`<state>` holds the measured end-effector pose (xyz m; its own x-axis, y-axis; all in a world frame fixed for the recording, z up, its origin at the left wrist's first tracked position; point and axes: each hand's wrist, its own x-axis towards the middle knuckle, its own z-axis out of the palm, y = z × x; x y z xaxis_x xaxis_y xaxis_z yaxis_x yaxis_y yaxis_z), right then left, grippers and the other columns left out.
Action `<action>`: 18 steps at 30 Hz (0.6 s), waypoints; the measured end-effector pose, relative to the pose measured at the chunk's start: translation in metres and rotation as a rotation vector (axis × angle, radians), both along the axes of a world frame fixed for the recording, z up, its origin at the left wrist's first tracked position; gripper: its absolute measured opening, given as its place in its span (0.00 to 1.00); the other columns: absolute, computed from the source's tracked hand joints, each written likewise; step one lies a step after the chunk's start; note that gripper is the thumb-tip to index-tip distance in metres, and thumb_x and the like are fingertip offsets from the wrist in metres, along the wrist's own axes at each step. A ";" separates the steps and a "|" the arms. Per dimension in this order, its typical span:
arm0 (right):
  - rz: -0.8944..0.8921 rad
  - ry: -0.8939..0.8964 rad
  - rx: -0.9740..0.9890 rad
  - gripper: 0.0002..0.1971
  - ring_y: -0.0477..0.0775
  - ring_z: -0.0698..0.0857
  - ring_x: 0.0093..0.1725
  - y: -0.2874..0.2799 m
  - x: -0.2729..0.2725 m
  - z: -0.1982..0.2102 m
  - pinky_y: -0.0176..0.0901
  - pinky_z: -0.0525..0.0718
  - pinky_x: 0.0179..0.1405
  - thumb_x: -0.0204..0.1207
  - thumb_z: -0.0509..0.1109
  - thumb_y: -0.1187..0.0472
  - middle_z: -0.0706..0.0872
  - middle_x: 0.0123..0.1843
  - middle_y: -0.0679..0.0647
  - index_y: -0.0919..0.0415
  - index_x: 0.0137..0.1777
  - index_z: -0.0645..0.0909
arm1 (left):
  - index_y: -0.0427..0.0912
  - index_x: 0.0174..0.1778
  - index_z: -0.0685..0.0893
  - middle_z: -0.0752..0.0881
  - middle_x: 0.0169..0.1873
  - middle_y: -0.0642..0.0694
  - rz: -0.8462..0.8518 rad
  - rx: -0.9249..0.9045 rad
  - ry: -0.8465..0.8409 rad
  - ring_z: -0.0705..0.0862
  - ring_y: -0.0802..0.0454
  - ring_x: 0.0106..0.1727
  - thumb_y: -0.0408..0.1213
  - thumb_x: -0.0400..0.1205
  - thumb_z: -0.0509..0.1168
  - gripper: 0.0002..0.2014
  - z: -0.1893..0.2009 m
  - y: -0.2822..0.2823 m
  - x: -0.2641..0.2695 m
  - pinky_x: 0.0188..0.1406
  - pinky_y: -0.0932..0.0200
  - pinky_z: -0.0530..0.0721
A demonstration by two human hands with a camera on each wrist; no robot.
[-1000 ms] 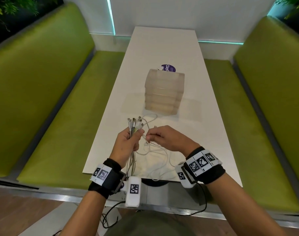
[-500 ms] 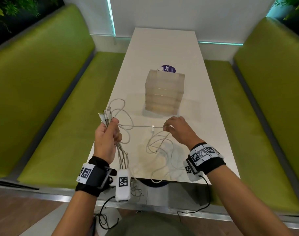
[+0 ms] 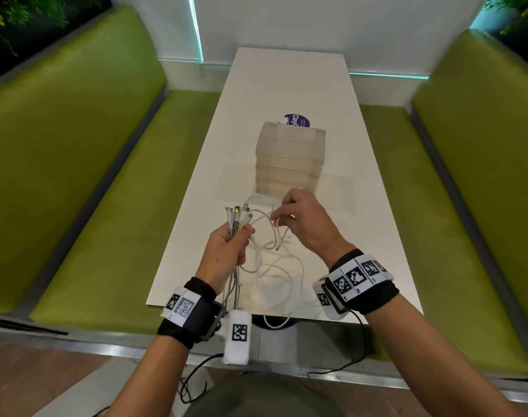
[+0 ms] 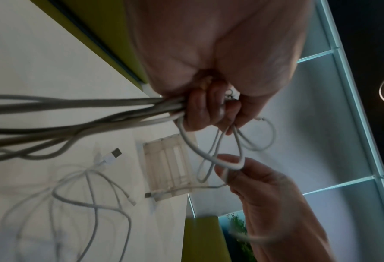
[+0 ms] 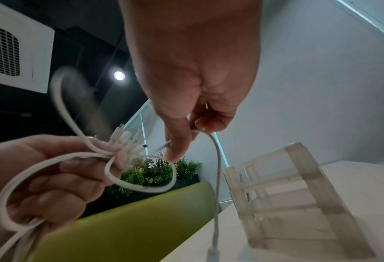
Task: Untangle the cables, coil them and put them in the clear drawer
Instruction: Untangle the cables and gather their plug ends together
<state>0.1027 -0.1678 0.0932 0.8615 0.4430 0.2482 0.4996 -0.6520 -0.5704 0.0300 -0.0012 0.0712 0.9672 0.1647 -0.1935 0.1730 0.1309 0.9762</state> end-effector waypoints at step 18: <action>0.027 0.489 0.137 0.04 0.42 0.80 0.25 0.010 -0.033 0.048 0.36 0.82 0.29 0.76 0.74 0.58 0.84 0.33 0.47 0.57 0.44 0.88 | 0.39 0.35 0.73 0.66 0.19 0.54 0.055 0.006 -0.060 0.61 0.57 0.19 0.34 0.83 0.65 0.11 0.001 0.011 0.001 0.18 0.64 0.62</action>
<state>0.0693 -0.1575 0.1414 0.8798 0.4588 -0.1242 0.1685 -0.5454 -0.8211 0.0306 0.0102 0.0718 0.9664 0.2193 -0.1343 0.1068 0.1326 0.9854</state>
